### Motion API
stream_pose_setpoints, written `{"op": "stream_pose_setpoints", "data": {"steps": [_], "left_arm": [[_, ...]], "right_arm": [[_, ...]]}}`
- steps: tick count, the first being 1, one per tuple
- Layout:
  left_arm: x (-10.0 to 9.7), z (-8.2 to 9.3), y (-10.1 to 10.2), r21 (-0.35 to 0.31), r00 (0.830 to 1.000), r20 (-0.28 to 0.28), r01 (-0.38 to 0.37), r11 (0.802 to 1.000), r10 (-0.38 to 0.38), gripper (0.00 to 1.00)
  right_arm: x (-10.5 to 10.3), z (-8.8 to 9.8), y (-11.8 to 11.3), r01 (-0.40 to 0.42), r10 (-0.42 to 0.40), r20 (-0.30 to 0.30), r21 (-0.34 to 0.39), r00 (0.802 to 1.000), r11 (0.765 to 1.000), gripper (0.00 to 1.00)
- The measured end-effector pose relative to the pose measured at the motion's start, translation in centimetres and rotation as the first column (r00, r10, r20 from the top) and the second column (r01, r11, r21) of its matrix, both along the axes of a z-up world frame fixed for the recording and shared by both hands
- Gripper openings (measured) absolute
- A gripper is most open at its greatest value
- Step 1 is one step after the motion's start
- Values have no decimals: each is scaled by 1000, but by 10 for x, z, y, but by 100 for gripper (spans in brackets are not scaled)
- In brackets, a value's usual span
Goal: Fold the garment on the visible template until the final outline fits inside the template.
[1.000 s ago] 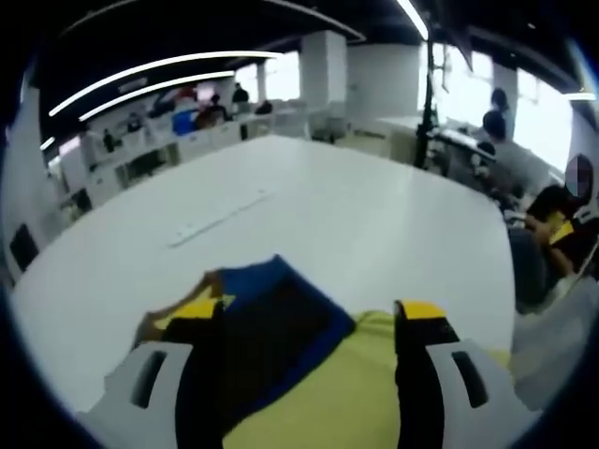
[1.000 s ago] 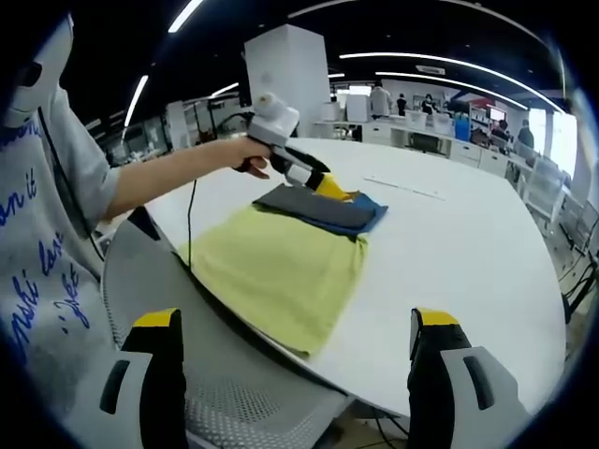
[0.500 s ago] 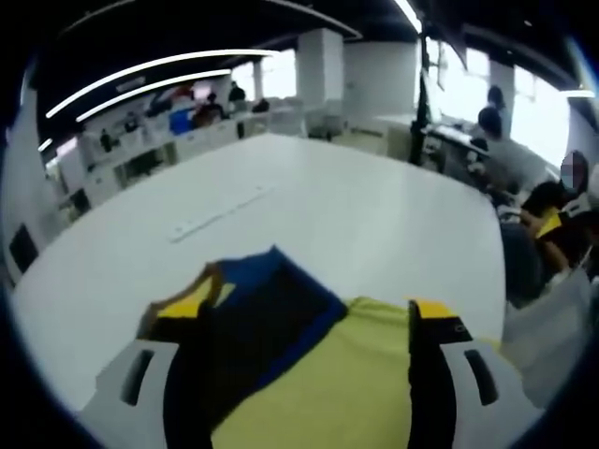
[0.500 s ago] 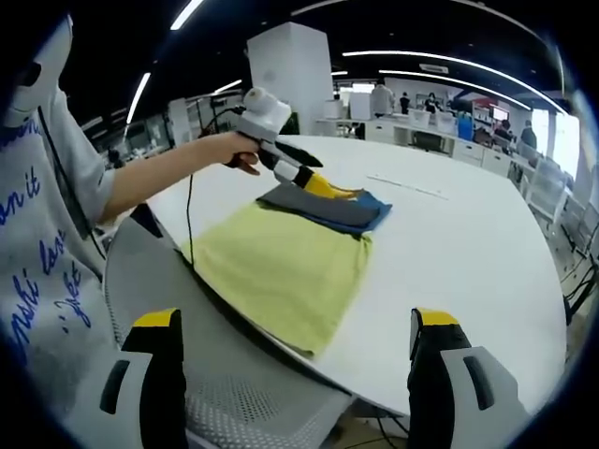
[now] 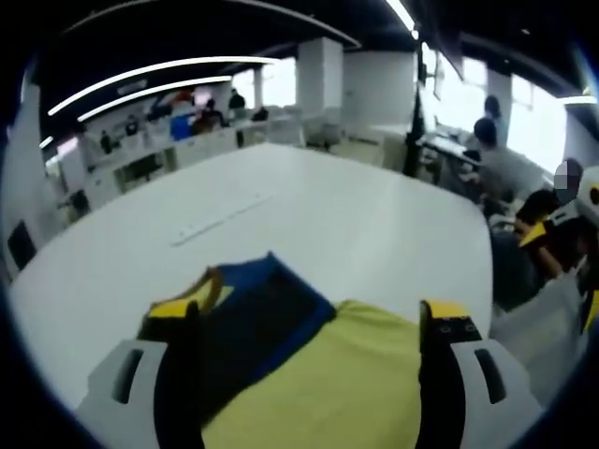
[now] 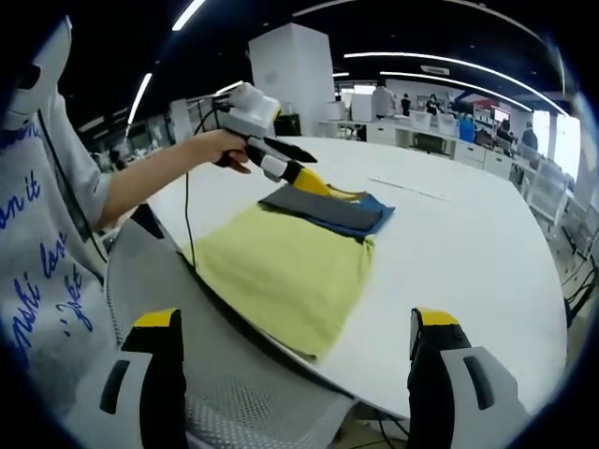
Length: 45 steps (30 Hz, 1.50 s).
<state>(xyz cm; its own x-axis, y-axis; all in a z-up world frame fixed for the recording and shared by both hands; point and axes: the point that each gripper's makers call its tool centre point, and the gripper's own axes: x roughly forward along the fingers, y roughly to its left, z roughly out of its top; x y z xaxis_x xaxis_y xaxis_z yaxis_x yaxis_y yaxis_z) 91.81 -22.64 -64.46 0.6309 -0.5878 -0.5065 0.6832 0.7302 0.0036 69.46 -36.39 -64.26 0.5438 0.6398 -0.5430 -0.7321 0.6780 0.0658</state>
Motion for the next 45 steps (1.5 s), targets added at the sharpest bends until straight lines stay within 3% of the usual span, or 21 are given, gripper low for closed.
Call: {"op": "stream_pose_setpoints", "data": {"steps": [4, 14, 24, 29, 41, 45], "left_arm": [[-8, 10, -2, -69, 1000, -10, 4, 998, -5, 98], [-17, 7, 12, -5, 1000, 0, 4, 1000, -4, 99], [-34, 13, 23, -30, 1000, -2, -23, 999, 23, 99], [-44, 8, 30, -1, 1000, -6, -13, 1000, 13, 99], [-55, 24, 39, -4, 1000, 16, -21, 1000, 21, 99], [-58, 21, 42, 12, 1000, 12, -24, 1000, 24, 99]], "right_arm": [[0, 2, 3, -12, 12, 2, -1, 1000, 1000, 100], [-1, 4, 10, -43, 43, 1, -2, 999, 999, 100], [0, 4, 10, -34, 34, 6, -3, 999, 999, 100], [-3, 2, 12, -38, 38, -2, -4, 999, 999, 100], [-3, 1, 15, -37, 37, 4, -13, 999, 999, 100], [-4, -1, 14, -33, 33, 1, -16, 999, 999, 100]]}}
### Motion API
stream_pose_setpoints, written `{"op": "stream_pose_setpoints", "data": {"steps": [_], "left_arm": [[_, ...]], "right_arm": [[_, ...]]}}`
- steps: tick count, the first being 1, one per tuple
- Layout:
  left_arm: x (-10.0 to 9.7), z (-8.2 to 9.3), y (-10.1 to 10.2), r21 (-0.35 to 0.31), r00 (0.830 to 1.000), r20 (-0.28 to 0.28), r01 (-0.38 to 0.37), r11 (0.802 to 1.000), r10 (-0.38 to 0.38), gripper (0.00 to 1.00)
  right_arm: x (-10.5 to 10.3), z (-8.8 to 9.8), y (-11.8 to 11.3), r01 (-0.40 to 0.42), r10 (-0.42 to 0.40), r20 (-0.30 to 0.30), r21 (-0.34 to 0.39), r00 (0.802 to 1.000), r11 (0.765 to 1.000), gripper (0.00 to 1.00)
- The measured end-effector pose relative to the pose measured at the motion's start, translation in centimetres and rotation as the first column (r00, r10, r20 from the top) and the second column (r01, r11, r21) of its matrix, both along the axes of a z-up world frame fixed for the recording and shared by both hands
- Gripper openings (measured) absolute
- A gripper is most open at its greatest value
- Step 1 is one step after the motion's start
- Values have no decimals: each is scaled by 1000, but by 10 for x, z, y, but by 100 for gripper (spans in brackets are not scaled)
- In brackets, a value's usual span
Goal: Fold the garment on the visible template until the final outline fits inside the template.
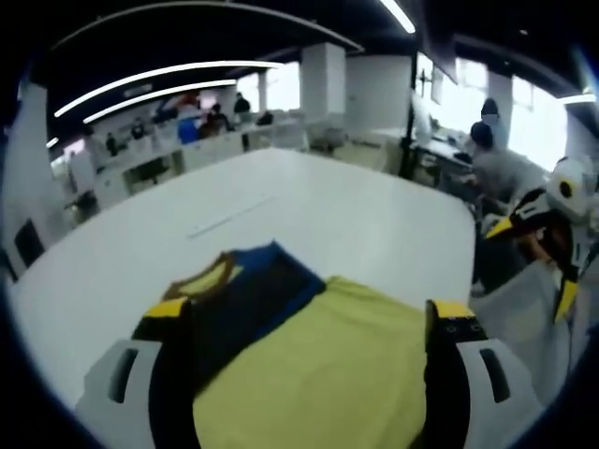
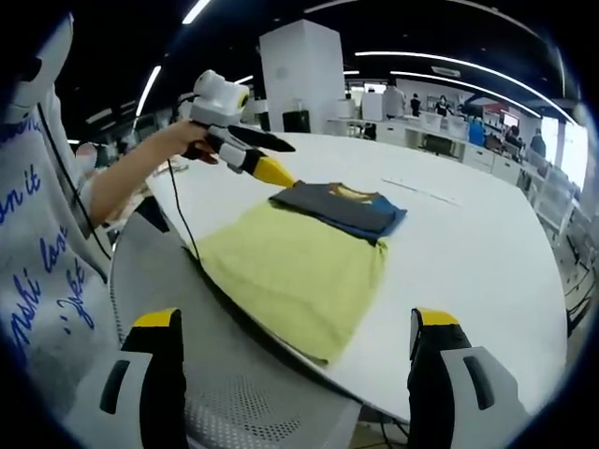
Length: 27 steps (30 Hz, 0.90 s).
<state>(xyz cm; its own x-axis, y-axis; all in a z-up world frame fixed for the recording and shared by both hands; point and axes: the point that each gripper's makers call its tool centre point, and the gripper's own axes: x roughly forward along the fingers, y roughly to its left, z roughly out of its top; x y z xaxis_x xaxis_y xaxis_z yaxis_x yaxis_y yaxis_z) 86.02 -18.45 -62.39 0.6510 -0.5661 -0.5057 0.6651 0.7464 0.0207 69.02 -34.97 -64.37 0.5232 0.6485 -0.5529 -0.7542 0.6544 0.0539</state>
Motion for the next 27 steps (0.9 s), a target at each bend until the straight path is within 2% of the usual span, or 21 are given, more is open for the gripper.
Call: {"op": "stream_pose_setpoints", "data": {"steps": [15, 19, 23, 27], "left_arm": [[-14, 6, 10, -15, 1000, 8, -9, 1000, 9, 99], [-17, 4, 17, -30, 1000, 6, -27, 999, 27, 99], [-22, -1, 25, -14, 999, -5, -36, 999, 36, 99], [-26, 2, 32, -21, 999, 1, -48, 999, 48, 99]], "right_arm": [[-2, -2, 0, 19, -19, -6, -6, 1000, 1000, 100], [-1, -3, 0, 22, -22, -5, -19, 1000, 1000, 100], [2, -4, 0, 18, -18, -5, -31, 1000, 999, 100], [7, -2, 0, 12, -12, 2, -47, 1000, 999, 100]]}}
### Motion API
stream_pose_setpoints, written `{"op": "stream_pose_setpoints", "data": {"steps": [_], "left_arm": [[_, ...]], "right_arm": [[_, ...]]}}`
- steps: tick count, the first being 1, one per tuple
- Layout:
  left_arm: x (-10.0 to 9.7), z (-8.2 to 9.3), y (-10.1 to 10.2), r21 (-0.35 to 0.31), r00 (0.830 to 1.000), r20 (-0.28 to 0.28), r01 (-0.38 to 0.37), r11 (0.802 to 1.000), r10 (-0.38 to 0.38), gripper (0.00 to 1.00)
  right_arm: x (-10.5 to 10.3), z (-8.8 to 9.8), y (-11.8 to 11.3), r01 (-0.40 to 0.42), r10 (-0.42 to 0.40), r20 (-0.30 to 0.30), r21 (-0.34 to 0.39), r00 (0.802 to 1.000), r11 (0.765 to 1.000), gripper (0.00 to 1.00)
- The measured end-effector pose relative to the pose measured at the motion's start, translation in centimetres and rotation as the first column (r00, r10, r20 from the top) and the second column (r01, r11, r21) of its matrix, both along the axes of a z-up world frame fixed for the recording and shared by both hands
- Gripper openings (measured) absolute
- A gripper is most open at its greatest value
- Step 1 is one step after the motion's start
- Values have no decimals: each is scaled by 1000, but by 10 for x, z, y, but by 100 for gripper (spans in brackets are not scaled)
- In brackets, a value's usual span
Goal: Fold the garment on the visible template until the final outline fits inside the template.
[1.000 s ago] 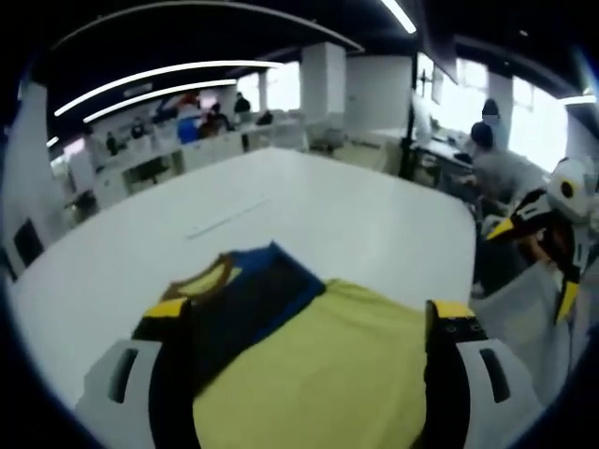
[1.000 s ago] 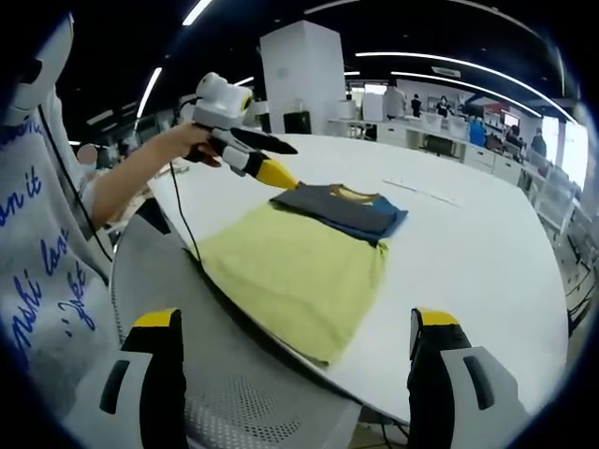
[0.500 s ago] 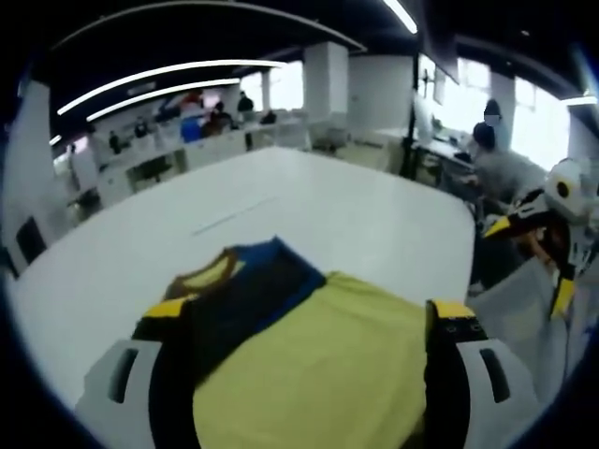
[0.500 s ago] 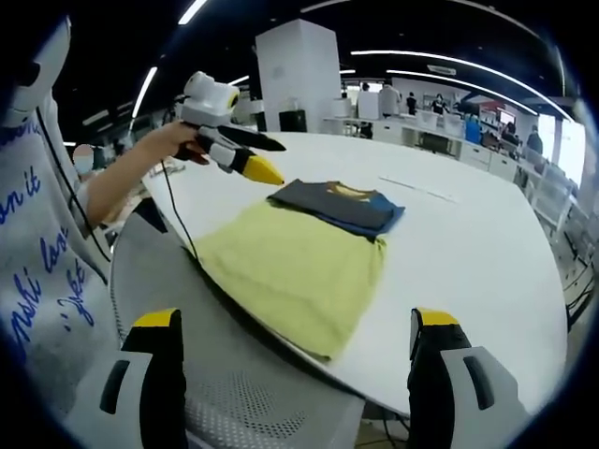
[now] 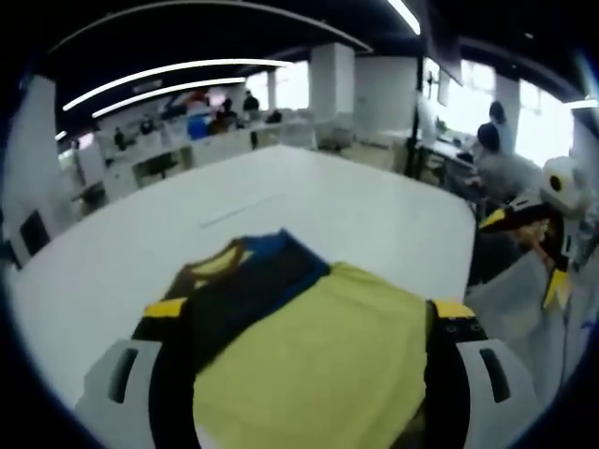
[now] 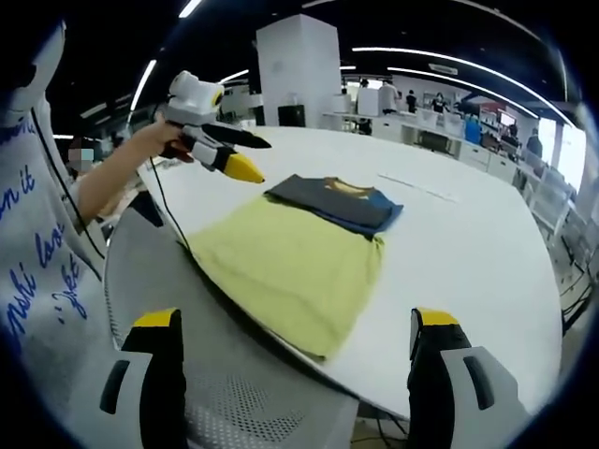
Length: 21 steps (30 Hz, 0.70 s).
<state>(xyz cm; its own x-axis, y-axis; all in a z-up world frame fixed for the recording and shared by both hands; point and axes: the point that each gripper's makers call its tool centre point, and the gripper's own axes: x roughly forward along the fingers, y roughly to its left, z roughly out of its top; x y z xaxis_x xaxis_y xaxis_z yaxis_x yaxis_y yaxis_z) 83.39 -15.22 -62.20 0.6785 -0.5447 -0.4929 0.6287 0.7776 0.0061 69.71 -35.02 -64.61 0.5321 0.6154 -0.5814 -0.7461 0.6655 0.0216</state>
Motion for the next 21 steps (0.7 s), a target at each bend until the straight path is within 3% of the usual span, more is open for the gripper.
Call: {"op": "stream_pose_setpoints", "data": {"steps": [10, 21], "left_arm": [[-6, 7, 22, 12, 999, 22, -30, 999, 30, 99], [-15, 17, 33, 10, 999, 39, -4, 1000, 4, 99]], "right_arm": [[8, 5, 7, -15, 15, 17, -8, 1000, 1000, 100], [11, 9, 9, -3, 3, 30, -12, 1000, 1000, 100]]}}
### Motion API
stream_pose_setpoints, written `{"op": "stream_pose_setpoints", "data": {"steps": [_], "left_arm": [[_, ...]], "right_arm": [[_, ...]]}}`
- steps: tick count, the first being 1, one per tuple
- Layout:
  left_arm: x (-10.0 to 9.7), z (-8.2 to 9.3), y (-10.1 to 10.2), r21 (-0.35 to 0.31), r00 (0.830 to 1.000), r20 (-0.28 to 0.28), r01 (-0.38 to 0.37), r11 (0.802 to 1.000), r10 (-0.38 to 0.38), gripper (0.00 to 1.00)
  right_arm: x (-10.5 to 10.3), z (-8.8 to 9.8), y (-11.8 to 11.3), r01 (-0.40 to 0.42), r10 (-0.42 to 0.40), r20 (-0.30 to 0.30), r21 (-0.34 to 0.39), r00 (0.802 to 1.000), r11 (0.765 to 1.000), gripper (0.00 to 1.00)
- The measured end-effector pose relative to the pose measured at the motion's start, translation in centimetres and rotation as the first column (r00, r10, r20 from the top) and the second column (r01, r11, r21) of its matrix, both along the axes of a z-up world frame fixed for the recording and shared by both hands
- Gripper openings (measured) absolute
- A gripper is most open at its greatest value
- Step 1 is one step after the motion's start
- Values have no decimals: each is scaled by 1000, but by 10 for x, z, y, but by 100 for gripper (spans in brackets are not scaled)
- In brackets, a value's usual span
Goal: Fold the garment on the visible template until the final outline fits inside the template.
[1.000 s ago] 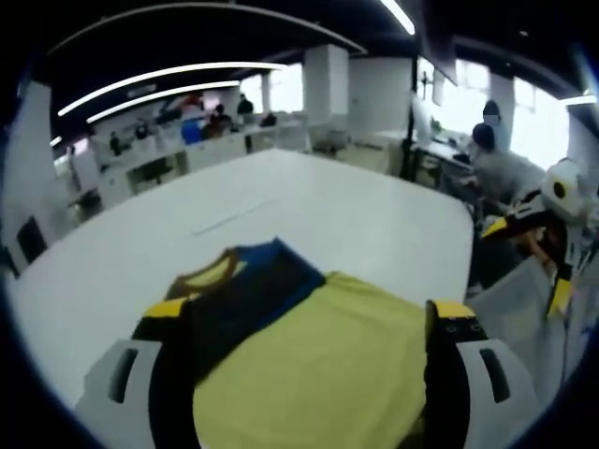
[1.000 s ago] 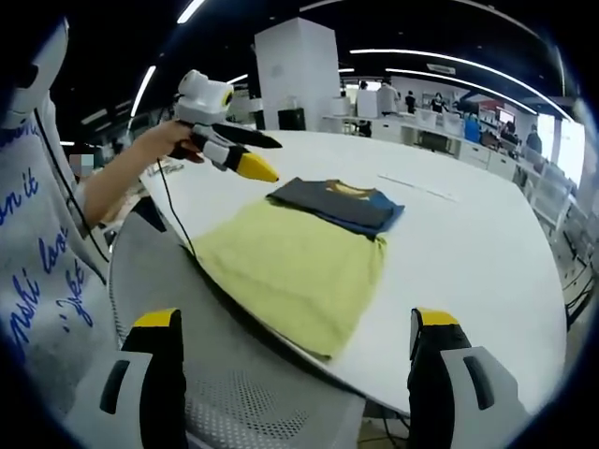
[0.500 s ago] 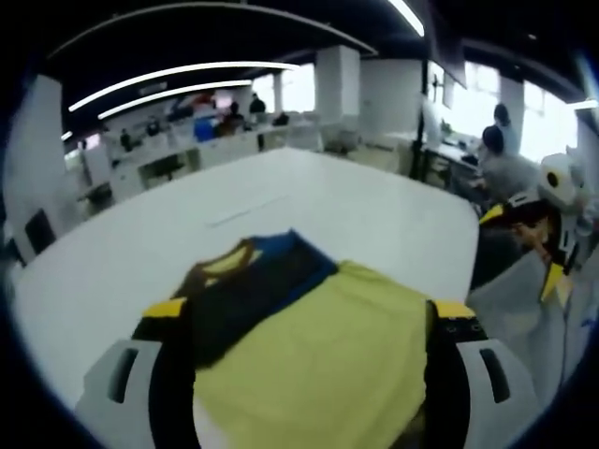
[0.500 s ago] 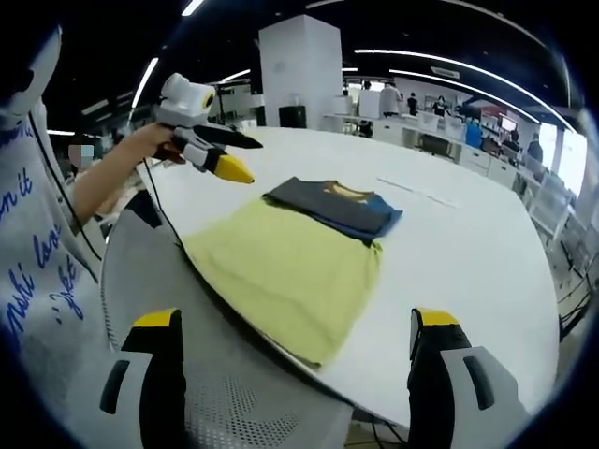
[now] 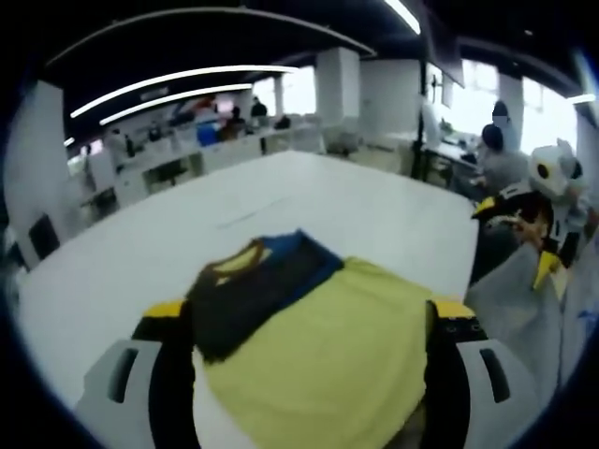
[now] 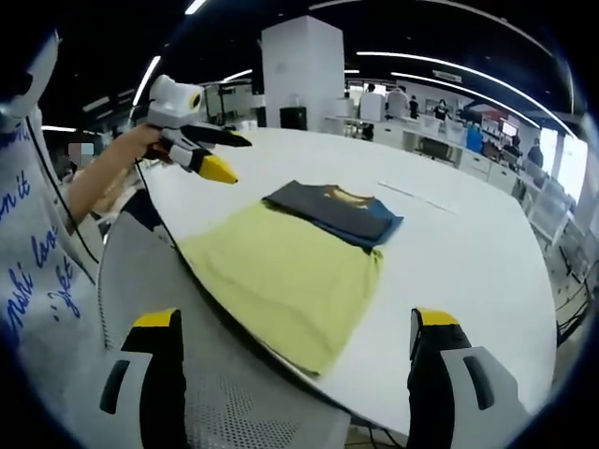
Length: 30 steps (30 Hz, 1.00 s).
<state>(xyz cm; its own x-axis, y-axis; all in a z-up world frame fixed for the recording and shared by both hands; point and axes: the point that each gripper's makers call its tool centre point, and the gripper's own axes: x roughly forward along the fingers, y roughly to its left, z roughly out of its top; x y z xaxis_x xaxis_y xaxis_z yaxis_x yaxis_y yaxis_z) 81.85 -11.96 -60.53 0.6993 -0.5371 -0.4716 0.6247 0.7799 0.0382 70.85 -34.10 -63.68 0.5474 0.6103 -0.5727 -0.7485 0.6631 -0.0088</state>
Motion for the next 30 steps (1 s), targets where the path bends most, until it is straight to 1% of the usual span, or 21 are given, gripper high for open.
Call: {"op": "stream_pose_setpoints", "data": {"steps": [2, 4, 10, 12, 15, 17, 22, 25, 30], "left_arm": [[-2, 1, 1, -6, 1000, -1, 7, 1000, -7, 99], [-3, 1, 2, 3, 1000, 3, 10, 1000, -10, 99], [-6, 2, 10, 3, 1000, 2, 5, 1000, -5, 99], [-7, 1, 13, 4, 1000, 3, 8, 1000, -8, 99], [-9, 2, 14, -11, 1000, 0, 12, 1000, -12, 99], [-10, 1, 16, -4, 1000, -1, 15, 1000, -15, 99], [-14, -1, 25, -6, 1000, -8, 13, 1000, -13, 99], [-18, -5, 31, 20, 1000, -21, 22, 1000, -21, 99], [-22, -3, 42, 20, 1000, -17, 16, 1000, -16, 99]], "right_arm": [[0, 0, 0, 1, -1, 0, -1, 1000, 1000, 100], [-1, 1, 1, 0, 0, -1, -1, 1000, 1000, 100], [-1, 2, 3, 14, -14, 3, -7, 1000, 1000, 100], [-2, 1, 3, 22, -22, 2, -7, 1000, 1000, 100], [-3, 0, 4, 29, -29, 0, -11, 1000, 1000, 100], [-4, -1, 6, 32, -32, -2, -12, 999, 999, 100], [-3, -4, 10, 43, -43, -1, -11, 999, 999, 100], [0, -4, 15, 50, -49, 1, -11, 999, 999, 100], [3, -1, 22, 53, -53, 15, -2, 998, 999, 100]]}}
